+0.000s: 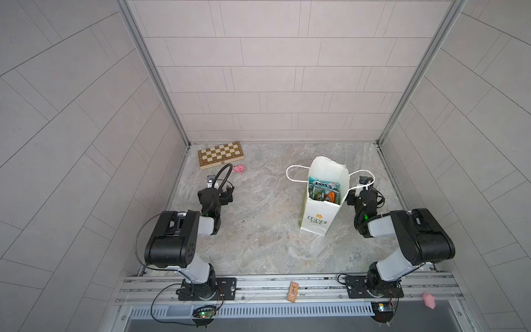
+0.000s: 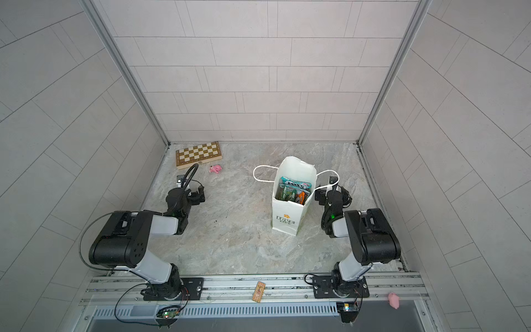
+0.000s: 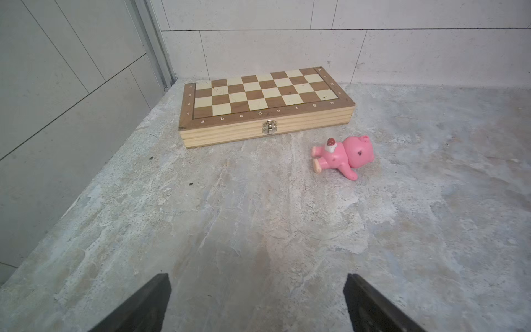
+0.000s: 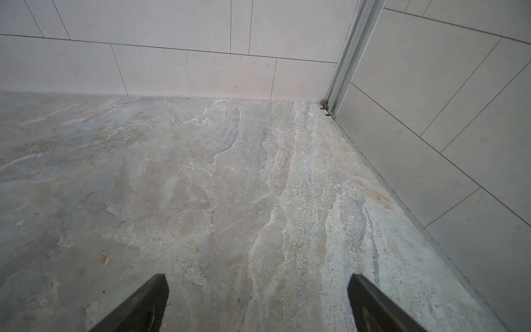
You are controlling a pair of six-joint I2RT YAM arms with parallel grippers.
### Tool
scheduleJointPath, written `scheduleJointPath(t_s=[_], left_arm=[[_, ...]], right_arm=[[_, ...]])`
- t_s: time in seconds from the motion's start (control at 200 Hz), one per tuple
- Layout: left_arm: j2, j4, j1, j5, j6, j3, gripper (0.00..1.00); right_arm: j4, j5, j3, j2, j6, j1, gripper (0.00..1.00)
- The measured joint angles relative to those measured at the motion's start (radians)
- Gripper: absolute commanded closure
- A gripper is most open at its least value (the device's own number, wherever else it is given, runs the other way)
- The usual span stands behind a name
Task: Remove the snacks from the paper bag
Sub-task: 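Reach the left gripper toward the bag's top edge while the right gripper approaches the bag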
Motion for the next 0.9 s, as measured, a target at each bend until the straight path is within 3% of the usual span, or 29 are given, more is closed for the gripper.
scheduleJointPath(t_s=[0.896], left_arm=[[0.0, 0.003, 0.0, -0.009, -0.002, 0.0, 0.0]], right_arm=[[0.002, 0.001, 0.0, 0.0, 0.0, 0.001, 0.01]])
